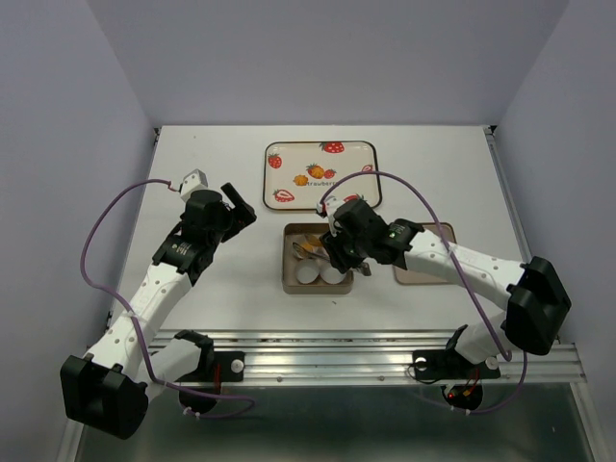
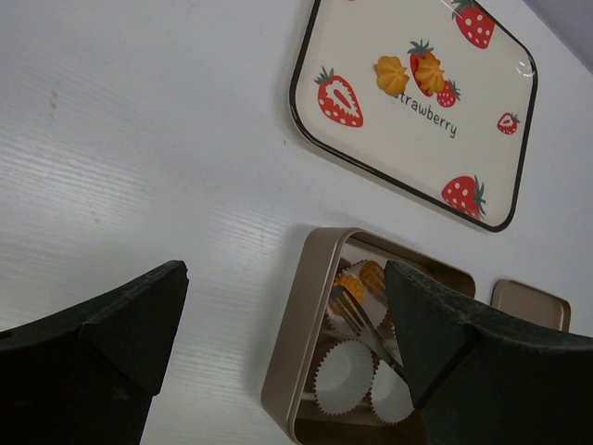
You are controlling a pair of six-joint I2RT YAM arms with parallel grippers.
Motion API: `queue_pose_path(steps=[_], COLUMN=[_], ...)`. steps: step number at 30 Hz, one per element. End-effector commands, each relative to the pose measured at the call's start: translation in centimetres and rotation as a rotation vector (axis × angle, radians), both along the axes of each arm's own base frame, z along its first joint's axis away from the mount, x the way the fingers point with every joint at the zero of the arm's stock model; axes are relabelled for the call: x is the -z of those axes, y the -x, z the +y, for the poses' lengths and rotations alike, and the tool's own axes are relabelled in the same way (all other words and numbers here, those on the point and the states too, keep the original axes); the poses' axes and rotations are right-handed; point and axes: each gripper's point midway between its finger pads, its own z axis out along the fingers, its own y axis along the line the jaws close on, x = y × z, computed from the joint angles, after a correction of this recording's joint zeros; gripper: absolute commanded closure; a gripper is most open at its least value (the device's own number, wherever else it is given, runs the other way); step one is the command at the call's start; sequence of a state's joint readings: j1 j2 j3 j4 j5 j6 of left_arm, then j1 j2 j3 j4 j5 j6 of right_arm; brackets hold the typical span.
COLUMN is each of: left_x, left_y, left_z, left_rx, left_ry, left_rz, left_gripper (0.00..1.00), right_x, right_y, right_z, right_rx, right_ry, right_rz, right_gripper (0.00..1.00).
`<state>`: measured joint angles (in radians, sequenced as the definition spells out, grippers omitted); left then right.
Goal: Pack the cookies
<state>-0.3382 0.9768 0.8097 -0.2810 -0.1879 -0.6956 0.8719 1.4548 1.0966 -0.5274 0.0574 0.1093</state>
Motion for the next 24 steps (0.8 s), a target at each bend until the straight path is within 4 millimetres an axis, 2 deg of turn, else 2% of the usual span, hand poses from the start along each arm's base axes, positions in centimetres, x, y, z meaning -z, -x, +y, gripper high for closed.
queue_pose_path(steps=[1, 10, 14, 18, 21, 22, 24], left_x=[-0.4, -0.9, -1.1, -1.2, -1.1, -1.2, -1.1], left_y=[0.0, -0.1, -0.2, -0.3, -0.3, -0.3, -0.4], left_z=[0.1, 0.1, 0.2, 0.1, 0.2, 0.3, 0.5], left_rx=[0.003, 0.003, -0.005, -0.001, -0.006, -0.008, -0.019], left_ry=[-0.006, -0.002, -0.003, -0.003, -0.006, -0.008, -0.015], left_rz=[-0.022, -0.033, -0.037, -0.041, -0.041, -0.042, -0.042], left_gripper=[0.01, 0.01, 0.01, 0.01, 0.01, 0.01, 0.01], right_x=[-3.4, -6.0, -8.9, -11.9, -12.1, -12.8, -12.5], right_y=[-0.5, -0.6, -1.2, -3.7, -5.5, -6.2, -8.3], right_z=[0.7, 0.5, 0.4, -0.9, -1.2, -1.2, -1.6], right_rx=[0.001, -0.003, 0.029, 0.175, 0.239, 0.254, 0.260], right_ry=[-0.069, -0.113, -0.170, -0.181, -0.158, -0.169, -0.163], right_rz=[-0.075, -0.128, -0.196, -0.317, -0.342, -0.349, -0.345], right_gripper=[0.52, 0.52, 0.53, 0.53, 0.55, 0.55, 0.55])
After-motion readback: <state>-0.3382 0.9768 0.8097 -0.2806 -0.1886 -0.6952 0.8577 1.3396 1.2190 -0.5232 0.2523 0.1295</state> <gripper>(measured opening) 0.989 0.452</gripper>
